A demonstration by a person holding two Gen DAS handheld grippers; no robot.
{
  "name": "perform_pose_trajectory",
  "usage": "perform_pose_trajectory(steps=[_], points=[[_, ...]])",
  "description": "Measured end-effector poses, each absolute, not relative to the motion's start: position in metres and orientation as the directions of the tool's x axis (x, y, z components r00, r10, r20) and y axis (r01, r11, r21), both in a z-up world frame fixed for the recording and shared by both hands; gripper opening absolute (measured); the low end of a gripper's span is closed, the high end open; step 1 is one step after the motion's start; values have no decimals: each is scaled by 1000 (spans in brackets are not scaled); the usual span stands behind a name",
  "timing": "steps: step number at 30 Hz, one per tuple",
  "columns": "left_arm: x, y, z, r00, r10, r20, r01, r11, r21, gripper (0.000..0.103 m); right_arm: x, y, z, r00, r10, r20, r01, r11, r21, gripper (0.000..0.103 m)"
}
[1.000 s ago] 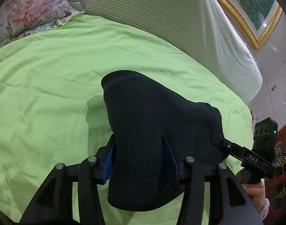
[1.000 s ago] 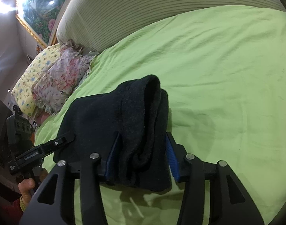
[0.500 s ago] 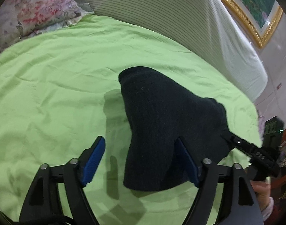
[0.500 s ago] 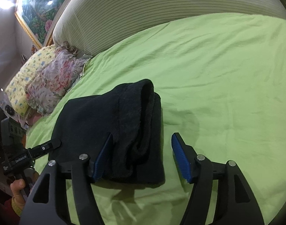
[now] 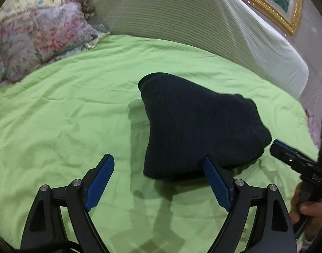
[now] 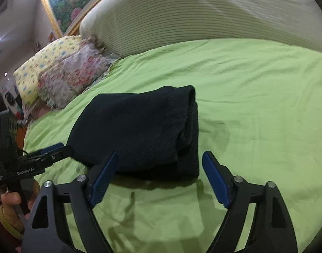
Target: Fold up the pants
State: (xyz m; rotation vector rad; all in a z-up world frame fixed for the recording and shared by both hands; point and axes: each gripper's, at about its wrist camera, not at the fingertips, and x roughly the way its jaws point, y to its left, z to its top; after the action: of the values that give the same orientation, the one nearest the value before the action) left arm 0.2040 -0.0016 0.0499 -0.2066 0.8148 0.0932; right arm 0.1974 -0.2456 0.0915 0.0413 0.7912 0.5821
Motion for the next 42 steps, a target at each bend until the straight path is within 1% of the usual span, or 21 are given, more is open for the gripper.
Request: perform_pose_trajectory(steps=[3, 6, 11, 13, 15, 16, 19, 24, 28, 30, 33, 37, 42], points=[[196, -12, 46, 671, 38, -741, -159, 983, -94, 87, 185, -241, 90, 552, 511, -658, -511, 832, 217, 88], [190, -18, 43, 654, 48, -755, -166, 983, -82, 87, 177, -237, 86, 545, 495, -677, -520, 833, 190, 89], [178, -22, 46, 673, 87, -735, -186, 981, -54, 88, 164, -237, 84, 561, 488, -669, -528, 833, 165, 89], [173, -22, 48, 677, 88, -731, -201, 977, -69, 90, 161, -237, 82, 569, 487, -663, -528, 834, 159, 91], [169, -23, 48, 681, 64, -729, -196, 976, -98, 90, 159, -238, 80, 576, 479, -662, -521, 839, 154, 92], [168, -24, 47, 682, 69, -728, -197, 976, -92, 90, 158, -238, 79, 579, 472, -665, -517, 843, 148, 93], [166, -34, 47, 681, 129, -721, -206, 978, -20, 91, 157, -237, 78, 577, 472, -666, -514, 844, 152, 93], [164, -52, 48, 702, 175, -690, -178, 982, 69, 93, 154, -235, 78, 591, 476, -652, -532, 837, 129, 94], [160, -65, 49, 729, 224, -647, -174, 975, 141, 101, 151, -234, 76, 603, 474, -642, -536, 837, 116, 96], [160, -69, 48, 735, 227, -639, -164, 974, 157, 102, 153, -234, 74, 597, 473, -648, -534, 837, 119, 96], [164, -70, 44, 726, 221, -651, -158, 975, 155, 102, 156, -235, 71, 592, 469, -656, -527, 840, 126, 96], [171, -60, 38, 705, 206, -679, -170, 978, 120, 102, 159, -234, 68, 582, 467, -666, -524, 842, 132, 96], [177, -51, 33, 699, 204, -685, -181, 978, 106, 102, 160, -232, 67, 582, 466, -666, -526, 841, 128, 96]])
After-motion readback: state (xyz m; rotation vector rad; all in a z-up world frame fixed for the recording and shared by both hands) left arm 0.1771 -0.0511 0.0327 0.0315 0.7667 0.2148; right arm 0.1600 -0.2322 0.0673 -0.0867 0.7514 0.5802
